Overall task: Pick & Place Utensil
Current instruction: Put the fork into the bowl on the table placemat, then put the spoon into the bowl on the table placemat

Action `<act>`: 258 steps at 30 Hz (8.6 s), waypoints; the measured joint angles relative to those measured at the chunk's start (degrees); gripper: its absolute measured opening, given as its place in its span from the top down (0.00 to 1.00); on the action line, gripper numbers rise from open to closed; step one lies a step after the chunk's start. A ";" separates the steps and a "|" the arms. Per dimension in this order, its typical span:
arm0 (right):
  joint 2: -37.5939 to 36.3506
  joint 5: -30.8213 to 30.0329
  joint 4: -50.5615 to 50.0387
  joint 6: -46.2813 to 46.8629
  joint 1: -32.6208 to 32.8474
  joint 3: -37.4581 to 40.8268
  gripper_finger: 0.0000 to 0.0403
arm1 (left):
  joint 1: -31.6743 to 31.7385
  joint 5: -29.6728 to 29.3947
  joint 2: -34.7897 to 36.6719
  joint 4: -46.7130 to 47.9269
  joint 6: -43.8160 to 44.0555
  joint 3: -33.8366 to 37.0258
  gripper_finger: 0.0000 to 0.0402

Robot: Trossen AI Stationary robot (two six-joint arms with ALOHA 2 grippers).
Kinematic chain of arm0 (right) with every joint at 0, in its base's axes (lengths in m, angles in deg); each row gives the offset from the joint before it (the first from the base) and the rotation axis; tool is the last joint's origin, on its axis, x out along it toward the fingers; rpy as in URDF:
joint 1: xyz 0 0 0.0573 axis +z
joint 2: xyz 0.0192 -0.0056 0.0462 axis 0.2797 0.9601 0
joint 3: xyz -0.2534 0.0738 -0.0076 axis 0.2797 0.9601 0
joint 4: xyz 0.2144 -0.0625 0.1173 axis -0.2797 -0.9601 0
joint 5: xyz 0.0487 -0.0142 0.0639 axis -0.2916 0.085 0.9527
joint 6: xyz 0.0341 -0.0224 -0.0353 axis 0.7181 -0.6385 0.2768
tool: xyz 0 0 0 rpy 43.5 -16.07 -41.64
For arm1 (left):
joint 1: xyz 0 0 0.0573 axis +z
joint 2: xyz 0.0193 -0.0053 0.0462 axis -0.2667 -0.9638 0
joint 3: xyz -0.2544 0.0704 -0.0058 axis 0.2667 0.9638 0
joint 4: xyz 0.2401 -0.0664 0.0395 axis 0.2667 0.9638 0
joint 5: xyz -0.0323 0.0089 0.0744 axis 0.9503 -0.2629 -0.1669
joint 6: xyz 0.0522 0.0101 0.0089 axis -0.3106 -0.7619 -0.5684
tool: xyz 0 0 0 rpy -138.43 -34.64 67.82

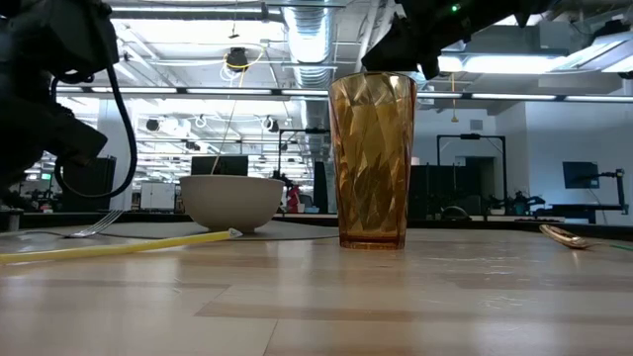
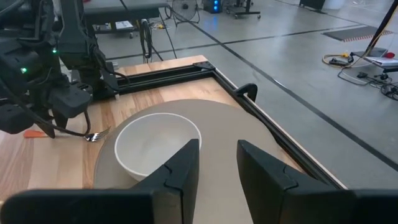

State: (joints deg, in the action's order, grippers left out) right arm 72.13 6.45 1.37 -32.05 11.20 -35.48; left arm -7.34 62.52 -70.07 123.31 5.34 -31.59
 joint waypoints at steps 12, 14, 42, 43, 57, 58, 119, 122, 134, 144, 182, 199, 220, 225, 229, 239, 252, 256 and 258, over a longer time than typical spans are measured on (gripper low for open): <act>0.00 0.00 -0.01 0.00 0.00 0.00 0.75 | -0.02 -1.22 -0.47 0.28 -0.90 0.07 0.84; 0.00 0.00 -0.01 0.00 0.00 0.00 0.75 | -0.02 -1.45 -0.47 0.44 -2.59 0.09 0.91; 0.00 0.00 0.13 -5.76 0.00 0.00 0.75 | 25.82 1.25 2.22 15.00 -33.61 -26.27 0.98; 0.00 0.00 0.13 -5.98 0.00 0.00 0.75 | 28.69 2.43 2.22 15.60 -35.65 -27.14 0.98; 0.00 0.00 0.02 -6.03 0.00 0.00 0.75 | 52.58 36.77 -9.97 15.88 -24.74 -29.03 0.98; 0.00 0.00 -0.04 -6.03 0.00 0.00 0.75 | 52.36 37.36 -11.41 15.92 -24.63 -29.03 0.98; 0.02 0.02 -2.25 -5.42 -0.23 0.00 0.75 | 49.97 10.36 7.45 8.06 -42.39 -29.00 0.82; 0.00 0.04 -2.38 -1.98 -1.19 -0.01 0.75 | 48.40 5.24 10.88 5.57 -45.95 -29.00 0.82; 0.00 -0.73 -22.40 17.31 6.58 -0.02 0.75 | 44.43 0.85 18.86 3.21 -47.26 -29.00 0.82; 0.16 3.62 -46.78 55.24 18.25 -0.02 0.75 | 44.44 0.83 19.33 2.67 -47.27 -29.00 0.82; 23.64 21.70 -54.78 88.07 28.10 -0.04 0.75 | 44.42 -2.14 19.31 1.20 -51.70 -29.00 0.82; 25.24 24.95 -52.87 82.20 26.80 -0.17 0.97 | 44.43 -2.12 19.31 1.24 -51.55 -29.00 0.82; 6.77 5.61 -69.26 67.01 27.77 -13.60 1.00 | 44.44 -2.12 19.30 0.76 -51.74 -29.00 0.82; 4.38 -2.58 -68.33 48.42 23.42 -18.72 1.00 | 44.41 -2.12 19.31 0.21 -51.74 -29.00 0.82; 4.68 -6.60 -65.26 32.26 16.91 -23.84 1.00 | 44.42 -2.12 19.31 -0.26 -51.74 -29.00 0.82; 19.96 -4.70 -59.78 -5.27 0.27 -41.53 1.00 | 44.41 -2.12 19.31 -1.65 -54.50 -28.98 0.82; 45.07 -21.20 -58.81 -31.41 0.76 -62.31 1.00 | 44.44 -2.14 19.36 -2.27 -56.70 -28.98 0.82; 48.86 -21.51 -58.51 -33.41 2.47 -62.73 1.00 | 44.44 -2.14 19.38 -2.27 -56.70 -28.98 0.82; 50.47 -25.30 -58.44 -35.79 3.28 -62.71 1.00 | 44.43 -2.14 19.44 -2.27 -56.70 -28.98 0.82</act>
State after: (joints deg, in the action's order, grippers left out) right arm 122.60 -18.85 -57.07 -67.83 14.48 -98.19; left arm 37.09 60.38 -50.63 121.04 -51.36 -60.57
